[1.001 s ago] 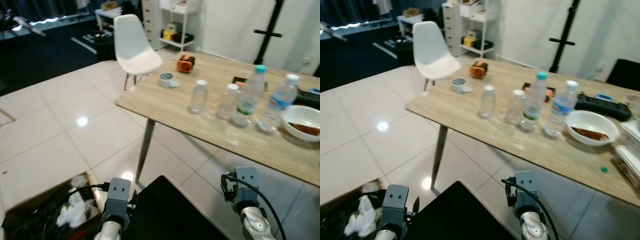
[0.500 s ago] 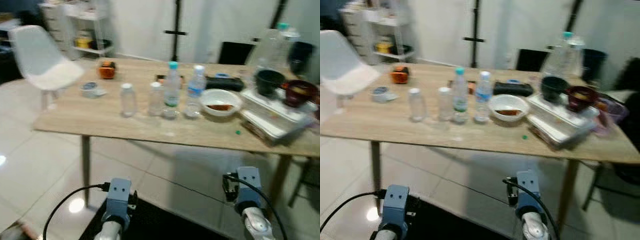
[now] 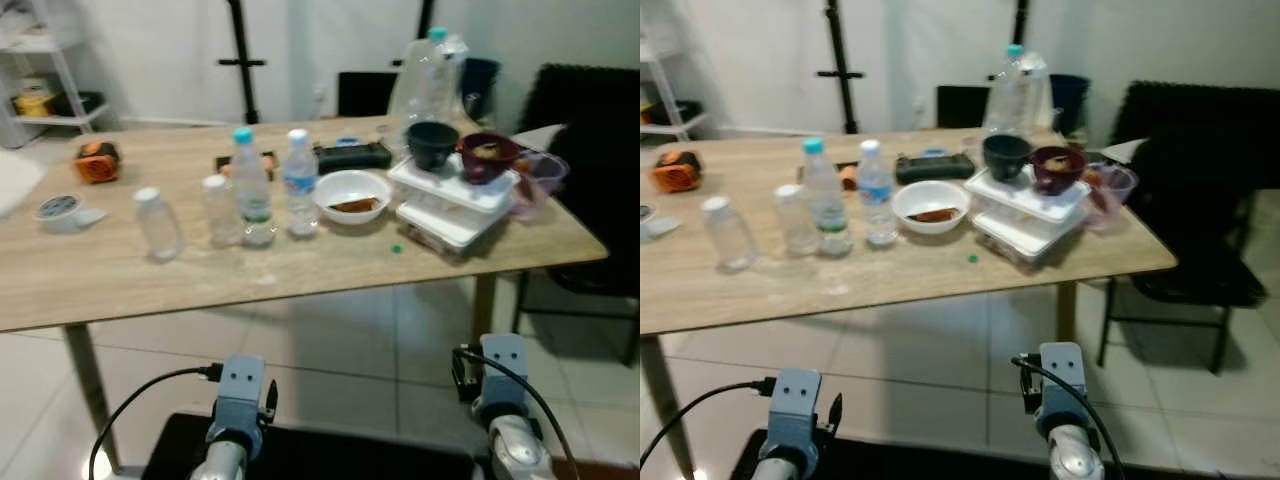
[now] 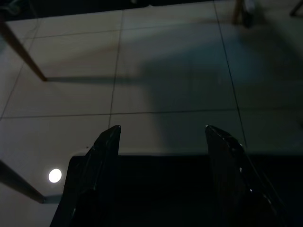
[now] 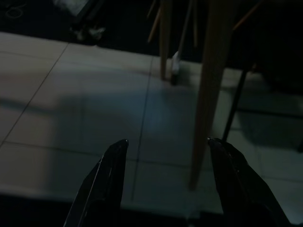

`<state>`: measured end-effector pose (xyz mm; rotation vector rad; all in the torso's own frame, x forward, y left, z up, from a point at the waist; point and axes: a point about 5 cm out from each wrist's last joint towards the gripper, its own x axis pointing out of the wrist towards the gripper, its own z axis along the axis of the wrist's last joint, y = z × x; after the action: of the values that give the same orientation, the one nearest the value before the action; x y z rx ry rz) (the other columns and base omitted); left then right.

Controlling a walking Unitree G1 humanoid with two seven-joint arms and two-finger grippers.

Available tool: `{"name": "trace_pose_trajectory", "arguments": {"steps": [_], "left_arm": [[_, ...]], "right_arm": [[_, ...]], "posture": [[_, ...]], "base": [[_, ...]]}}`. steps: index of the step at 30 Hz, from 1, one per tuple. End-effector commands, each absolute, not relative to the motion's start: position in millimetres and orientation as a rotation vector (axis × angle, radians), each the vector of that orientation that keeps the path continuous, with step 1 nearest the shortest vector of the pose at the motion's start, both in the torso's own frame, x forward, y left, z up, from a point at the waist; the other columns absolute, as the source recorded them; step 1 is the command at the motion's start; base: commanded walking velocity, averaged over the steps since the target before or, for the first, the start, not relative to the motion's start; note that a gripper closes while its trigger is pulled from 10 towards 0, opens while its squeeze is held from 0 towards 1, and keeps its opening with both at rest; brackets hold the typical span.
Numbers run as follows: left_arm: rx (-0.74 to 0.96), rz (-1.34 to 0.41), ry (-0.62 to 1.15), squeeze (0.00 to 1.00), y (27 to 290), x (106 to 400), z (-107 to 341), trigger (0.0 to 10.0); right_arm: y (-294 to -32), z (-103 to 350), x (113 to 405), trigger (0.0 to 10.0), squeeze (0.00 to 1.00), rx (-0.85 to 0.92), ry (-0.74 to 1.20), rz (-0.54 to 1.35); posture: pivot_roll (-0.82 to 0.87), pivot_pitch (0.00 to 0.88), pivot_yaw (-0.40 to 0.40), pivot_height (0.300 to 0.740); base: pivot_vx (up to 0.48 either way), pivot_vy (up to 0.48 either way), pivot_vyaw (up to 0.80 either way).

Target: Restocking fridge

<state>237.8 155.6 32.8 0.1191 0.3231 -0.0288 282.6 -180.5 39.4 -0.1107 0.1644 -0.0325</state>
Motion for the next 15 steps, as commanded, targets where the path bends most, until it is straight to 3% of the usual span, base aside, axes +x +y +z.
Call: {"name": "trace_pose_trajectory", "arguments": {"steps": [1, 4, 15], "left_arm": [[0.116, -0.026, 0.333, 0.00, 154.0, 236.4, 31.4, 10.0], [0.117, -0.024, 0.334, 0.00, 154.1, 236.6, 31.4, 10.0], [0.133, 0.025, 0.321, 0.00, 158.8, 237.1, 32.5, 10.0]], "right_arm": [[-184.7, 33.6, 278.5, 10.0, 0.00, -0.110, 0.196, -0.045], [-184.7, 33.8, 278.8, 10.0, 0.00, -0.111, 0.194, -0.045], [-181.0, 38.1, 282.0, 10.0, 0.00, -0.126, 0.173, -0.021]], "posture": [[-0.08, 0.140, 0.023, 0.721], [-0.08, 0.140, 0.023, 0.721], [-0.08, 0.135, 0.022, 0.721]], "base": [[0.000, 0.000, -0.80], [0.000, 0.000, -0.54], [0.000, 0.000, 0.00]]}}
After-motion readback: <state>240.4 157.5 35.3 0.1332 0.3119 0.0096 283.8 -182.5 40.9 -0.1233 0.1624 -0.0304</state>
